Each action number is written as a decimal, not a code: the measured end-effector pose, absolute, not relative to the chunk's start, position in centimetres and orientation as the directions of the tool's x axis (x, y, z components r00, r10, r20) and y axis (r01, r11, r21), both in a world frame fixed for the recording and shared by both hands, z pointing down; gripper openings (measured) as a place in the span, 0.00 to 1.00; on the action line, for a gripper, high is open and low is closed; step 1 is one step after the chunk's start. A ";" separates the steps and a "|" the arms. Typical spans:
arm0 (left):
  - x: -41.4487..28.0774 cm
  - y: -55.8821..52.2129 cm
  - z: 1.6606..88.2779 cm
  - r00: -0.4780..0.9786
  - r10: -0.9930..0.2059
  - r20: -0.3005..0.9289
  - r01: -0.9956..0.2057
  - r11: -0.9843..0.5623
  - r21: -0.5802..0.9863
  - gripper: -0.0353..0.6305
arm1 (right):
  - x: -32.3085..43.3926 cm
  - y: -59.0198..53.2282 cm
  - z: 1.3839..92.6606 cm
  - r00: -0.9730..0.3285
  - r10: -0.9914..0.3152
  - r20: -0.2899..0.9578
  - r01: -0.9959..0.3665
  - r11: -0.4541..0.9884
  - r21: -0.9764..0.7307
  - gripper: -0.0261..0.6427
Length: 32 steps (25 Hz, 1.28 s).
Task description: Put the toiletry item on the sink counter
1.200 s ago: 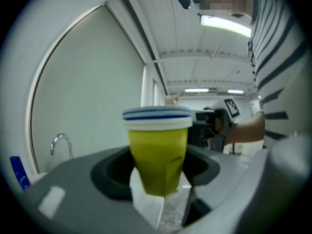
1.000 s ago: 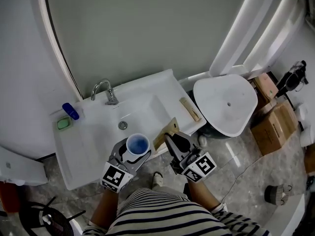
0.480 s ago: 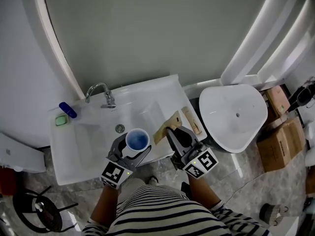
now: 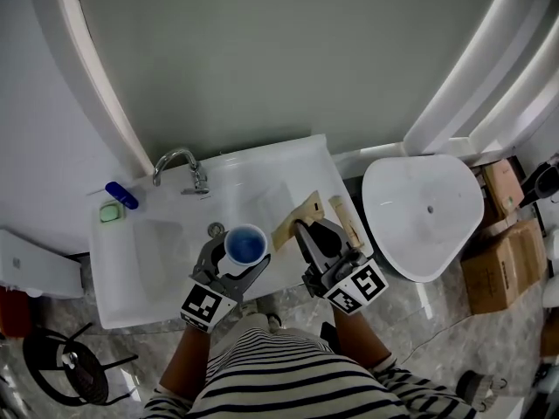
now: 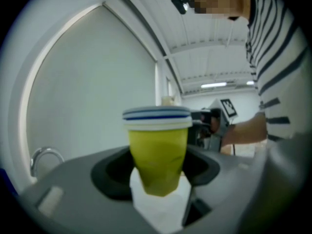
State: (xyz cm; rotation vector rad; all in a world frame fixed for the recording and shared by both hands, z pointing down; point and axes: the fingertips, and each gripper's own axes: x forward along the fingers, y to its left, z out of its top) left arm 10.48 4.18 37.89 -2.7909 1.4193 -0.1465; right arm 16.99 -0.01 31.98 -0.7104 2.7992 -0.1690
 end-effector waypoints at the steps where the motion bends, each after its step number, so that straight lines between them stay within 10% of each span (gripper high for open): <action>1: 10.2 3.6 37.9 0.583 -0.808 0.080 -0.808 -0.588 -0.047 0.48 | 16.8 -0.6 32.0 -0.850 -0.484 -0.207 -0.455 0.874 -0.173 0.09; 32: 2.1 -14.1 40.1 0.508 -0.861 0.032 -0.860 -0.509 -0.039 0.48 | 9.9 -15.7 32.2 -0.836 -0.526 -0.153 -0.516 0.850 -0.107 0.09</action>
